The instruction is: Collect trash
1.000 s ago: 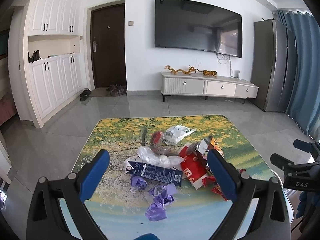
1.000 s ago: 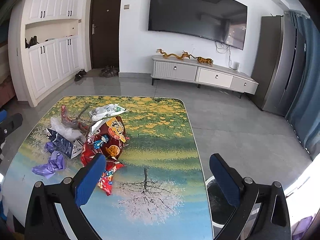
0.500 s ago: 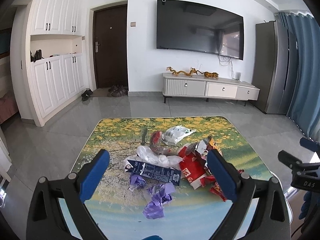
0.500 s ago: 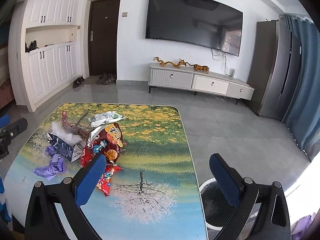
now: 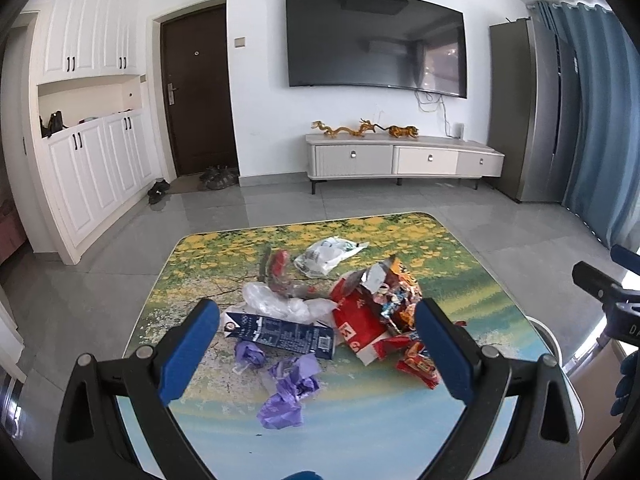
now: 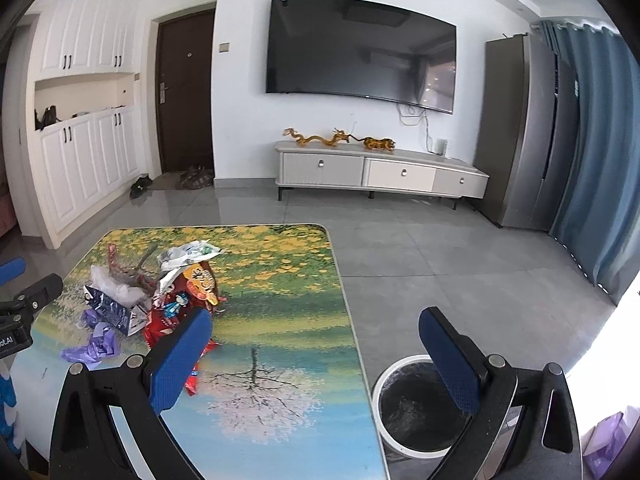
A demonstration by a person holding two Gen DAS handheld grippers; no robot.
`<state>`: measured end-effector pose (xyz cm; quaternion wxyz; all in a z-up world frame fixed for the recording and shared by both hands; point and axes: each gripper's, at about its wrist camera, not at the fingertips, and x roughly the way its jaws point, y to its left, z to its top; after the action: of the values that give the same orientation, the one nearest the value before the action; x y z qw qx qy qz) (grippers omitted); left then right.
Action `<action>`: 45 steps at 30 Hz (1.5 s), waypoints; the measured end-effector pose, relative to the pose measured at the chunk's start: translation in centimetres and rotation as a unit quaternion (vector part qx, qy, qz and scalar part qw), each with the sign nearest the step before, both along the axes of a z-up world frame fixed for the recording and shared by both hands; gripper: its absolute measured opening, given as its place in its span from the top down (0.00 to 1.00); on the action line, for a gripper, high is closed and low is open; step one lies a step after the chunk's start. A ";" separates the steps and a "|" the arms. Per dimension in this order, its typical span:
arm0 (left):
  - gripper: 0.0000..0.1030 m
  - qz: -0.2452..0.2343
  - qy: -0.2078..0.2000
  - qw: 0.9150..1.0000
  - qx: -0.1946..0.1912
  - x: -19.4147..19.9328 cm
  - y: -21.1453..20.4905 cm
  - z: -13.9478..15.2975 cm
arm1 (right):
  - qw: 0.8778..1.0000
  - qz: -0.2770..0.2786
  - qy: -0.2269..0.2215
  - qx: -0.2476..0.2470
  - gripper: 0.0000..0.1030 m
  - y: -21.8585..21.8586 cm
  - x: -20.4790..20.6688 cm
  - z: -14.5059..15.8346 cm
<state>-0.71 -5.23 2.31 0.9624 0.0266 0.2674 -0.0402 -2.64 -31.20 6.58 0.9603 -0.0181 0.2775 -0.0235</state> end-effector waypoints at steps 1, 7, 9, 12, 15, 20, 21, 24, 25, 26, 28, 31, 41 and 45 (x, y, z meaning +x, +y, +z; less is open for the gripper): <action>0.04 -0.003 -0.001 1.000 -0.003 0.0 -0.1 0.1 | 1.000 -0.002 -0.001 0.000 0.00 -0.2 -0.1 0.0; 0.04 -0.013 -0.004 1.000 -0.005 -0.3 -0.4 0.3 | 1.000 -0.012 -0.003 0.003 0.00 -0.7 -0.4 -0.1; 0.04 -0.012 -0.004 1.000 -0.006 -0.4 -0.3 0.4 | 1.000 -0.008 -0.004 0.004 0.00 -0.5 -0.4 -0.2; 0.04 -0.011 0.000 1.000 -0.009 -0.4 -0.1 0.5 | 1.000 0.001 -0.008 0.003 0.00 0.0 -0.4 -0.1; 0.04 -0.007 0.000 1.000 -0.007 -0.6 0.0 0.6 | 1.000 0.007 -0.012 0.008 0.00 0.2 -0.3 0.0; 0.04 0.005 -0.006 1.000 0.004 -1.1 0.2 0.8 | 1.000 0.014 -0.004 0.018 0.00 0.4 0.0 -0.5; 0.04 0.006 -0.008 1.000 0.005 -1.2 0.2 0.8 | 1.000 0.016 -0.002 0.018 0.00 0.5 0.0 -0.6; 0.04 0.011 -0.012 1.000 0.007 -1.4 0.2 1.0 | 1.000 0.016 0.003 0.015 0.00 0.6 0.0 -0.8; 0.04 0.012 -0.015 1.000 0.007 -1.5 0.2 1.0 | 1.000 0.016 0.005 0.015 0.00 0.7 0.1 -0.8; 0.04 0.013 -0.016 1.000 0.008 -1.5 0.2 1.0 | 1.000 0.016 0.005 0.017 0.00 0.6 0.0 -0.8; 0.04 0.012 -0.018 1.000 0.011 -1.6 0.0 1.1 | 1.000 0.013 0.006 0.017 0.00 0.4 -0.1 -0.8; 0.04 0.012 -0.021 1.000 0.008 -1.8 0.0 1.2 | 1.000 0.011 0.005 0.017 0.00 0.2 -0.2 -0.8; 0.04 0.011 -0.017 1.000 0.006 -2.1 -0.1 1.2 | 1.000 0.013 0.005 0.015 0.00 0.0 -0.7 -0.6; 0.04 0.013 -0.016 1.000 0.005 -2.1 0.1 1.3 | 1.000 0.014 0.000 0.014 0.00 0.1 -0.8 -0.4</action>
<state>-2.84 -5.17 3.58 0.9667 0.0289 0.2529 -0.0261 -3.47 -31.08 6.14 0.9608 -0.0083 0.2772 -0.0058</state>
